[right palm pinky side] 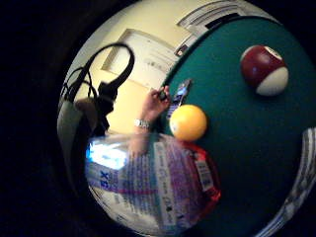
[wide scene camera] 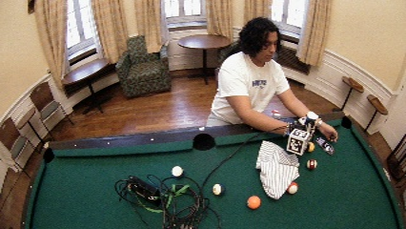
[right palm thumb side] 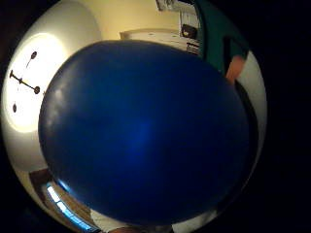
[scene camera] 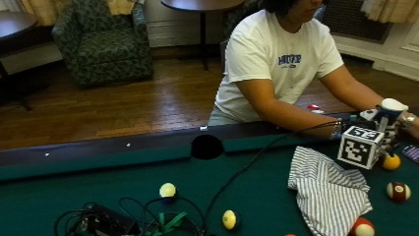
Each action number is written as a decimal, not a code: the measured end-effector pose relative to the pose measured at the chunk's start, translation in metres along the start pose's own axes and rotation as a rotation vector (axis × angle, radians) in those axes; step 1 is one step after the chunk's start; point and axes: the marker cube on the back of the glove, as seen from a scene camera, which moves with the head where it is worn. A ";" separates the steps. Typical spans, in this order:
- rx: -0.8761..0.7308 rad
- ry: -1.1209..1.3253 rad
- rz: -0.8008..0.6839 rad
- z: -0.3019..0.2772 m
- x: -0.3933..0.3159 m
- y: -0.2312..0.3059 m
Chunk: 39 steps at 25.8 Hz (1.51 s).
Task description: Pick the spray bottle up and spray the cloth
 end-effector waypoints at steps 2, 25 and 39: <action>-0.023 0.032 0.008 0.000 0.001 0.006; -0.183 0.672 -0.004 -0.127 -0.029 0.049; -0.201 1.026 -0.047 -0.153 -0.074 0.072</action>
